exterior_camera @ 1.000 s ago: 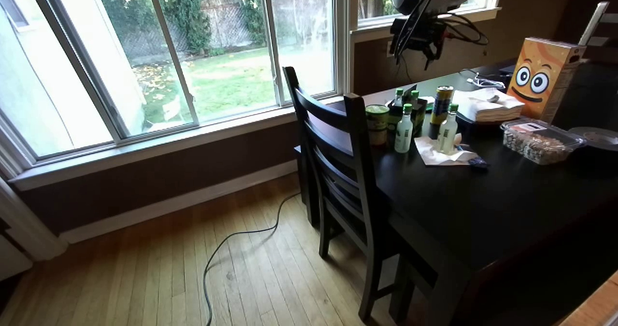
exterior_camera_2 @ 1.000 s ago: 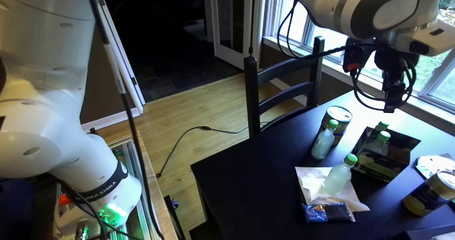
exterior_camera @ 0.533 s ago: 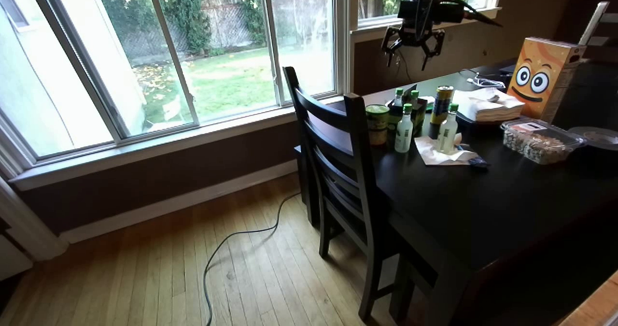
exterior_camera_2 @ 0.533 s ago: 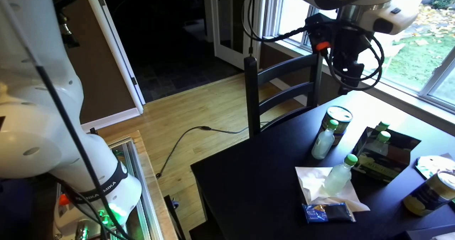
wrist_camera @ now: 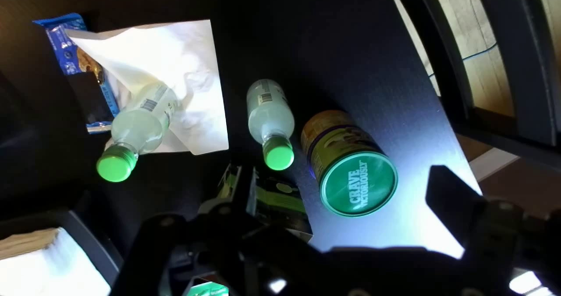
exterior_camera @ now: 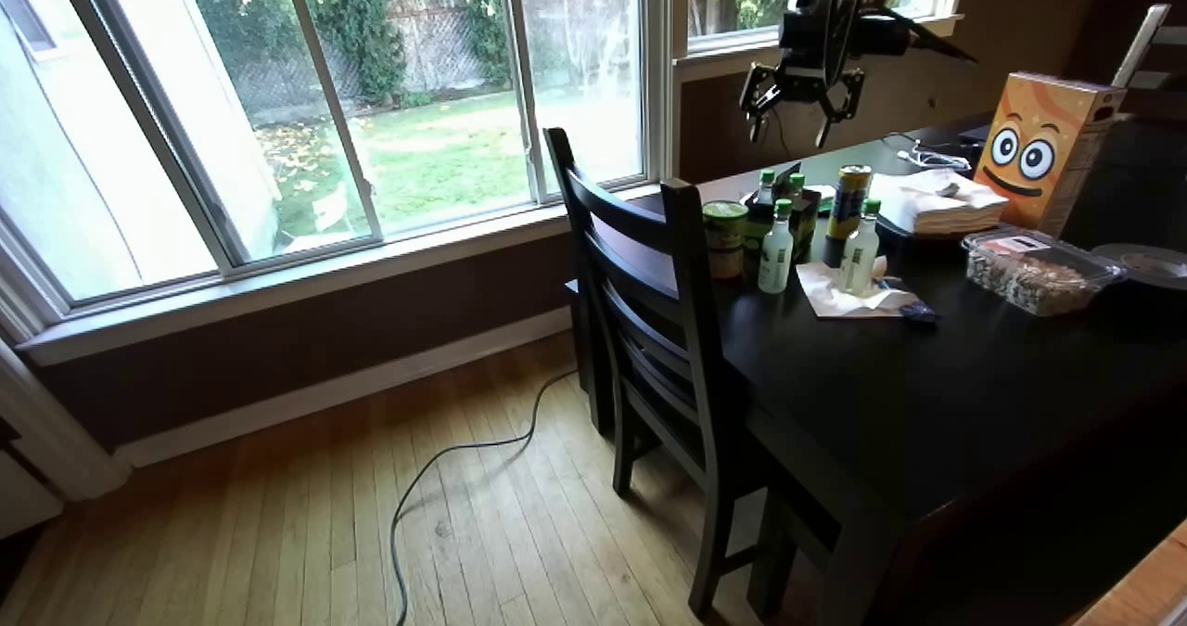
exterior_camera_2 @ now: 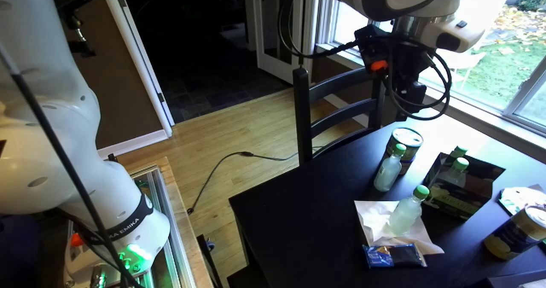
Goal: Put the bottles inside the crate
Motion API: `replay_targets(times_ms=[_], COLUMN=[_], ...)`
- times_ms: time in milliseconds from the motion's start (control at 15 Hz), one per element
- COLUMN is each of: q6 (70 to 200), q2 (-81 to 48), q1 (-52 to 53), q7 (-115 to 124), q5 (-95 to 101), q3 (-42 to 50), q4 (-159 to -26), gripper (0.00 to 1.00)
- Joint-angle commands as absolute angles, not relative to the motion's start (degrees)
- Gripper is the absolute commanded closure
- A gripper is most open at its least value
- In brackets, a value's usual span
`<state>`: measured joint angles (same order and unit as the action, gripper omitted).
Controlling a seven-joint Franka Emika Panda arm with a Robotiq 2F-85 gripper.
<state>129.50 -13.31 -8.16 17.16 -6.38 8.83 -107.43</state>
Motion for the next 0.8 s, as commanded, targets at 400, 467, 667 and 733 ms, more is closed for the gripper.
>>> replay_targets(times_ms=[400,467,667,733], q6=[135.43,135.73,137.56,137.99], q2=[-21.27,-21.96,-23.94,-24.41], q1=[-8.1,-7.98,-7.67,-7.6], q7=[17.24,17.3,17.56,17.63], q5=[-4.04,-3.74,-2.29,-1.91], q3=[10.34,10.45,10.96,11.08], q4=[-105.94,-105.76,-105.03,-104.86], gripper=[0.06,0.15,0.3,0.32])
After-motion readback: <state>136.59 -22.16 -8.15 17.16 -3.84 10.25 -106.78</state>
